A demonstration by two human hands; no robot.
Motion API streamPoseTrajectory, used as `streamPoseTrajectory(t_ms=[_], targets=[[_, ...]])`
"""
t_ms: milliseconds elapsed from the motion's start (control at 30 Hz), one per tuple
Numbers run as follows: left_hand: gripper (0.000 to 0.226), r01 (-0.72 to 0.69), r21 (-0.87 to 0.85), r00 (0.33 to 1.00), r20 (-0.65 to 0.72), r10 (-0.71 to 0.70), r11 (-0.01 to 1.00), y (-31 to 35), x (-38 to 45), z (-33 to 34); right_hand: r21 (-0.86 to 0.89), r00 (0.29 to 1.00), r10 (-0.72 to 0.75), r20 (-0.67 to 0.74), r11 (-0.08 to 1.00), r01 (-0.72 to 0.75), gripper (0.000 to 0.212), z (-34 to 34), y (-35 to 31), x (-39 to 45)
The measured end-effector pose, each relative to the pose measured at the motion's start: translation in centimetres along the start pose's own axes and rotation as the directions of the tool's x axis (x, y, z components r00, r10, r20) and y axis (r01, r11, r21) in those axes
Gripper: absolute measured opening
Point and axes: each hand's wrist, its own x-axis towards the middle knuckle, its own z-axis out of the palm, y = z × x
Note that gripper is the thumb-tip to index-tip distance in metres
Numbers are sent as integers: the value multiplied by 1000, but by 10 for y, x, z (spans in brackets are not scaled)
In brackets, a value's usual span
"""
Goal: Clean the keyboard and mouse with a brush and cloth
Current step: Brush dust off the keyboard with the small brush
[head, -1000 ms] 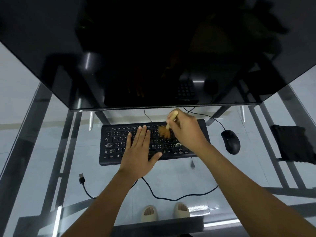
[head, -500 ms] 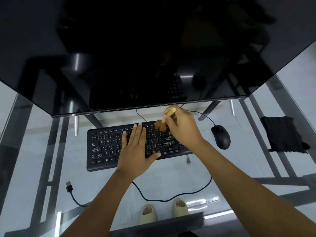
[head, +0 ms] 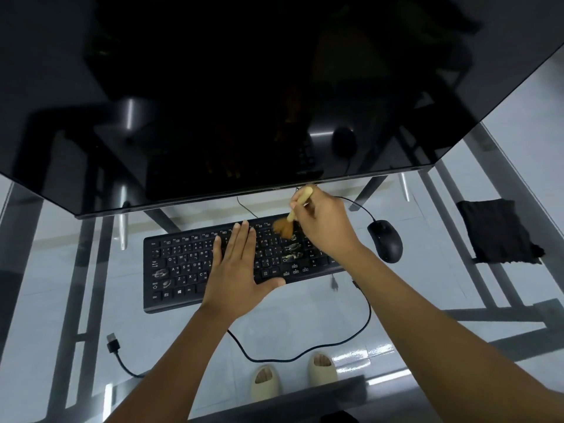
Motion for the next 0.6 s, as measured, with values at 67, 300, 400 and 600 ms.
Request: streamPoseTrajectory(t_ms=[67,300,400,600], targets=[[111,-8,4,1000,3,8,1000,5,2,0,40,995,1,-101,999,3,7,-10,2,2],[112,14,-28,1000,16,-14,1000,18,7,2,-61,983,45,-179,997,-57,7,-42,27,3],[113,12,-20,1000,18,-12,1000,20,7,4,-63,990,128,-60,989,-132,9,-50,36,3],[114,-3,18,1000,23,3,1000,25,10,5,30,982,163,-95,987,-160,7,-57,37,-15]])
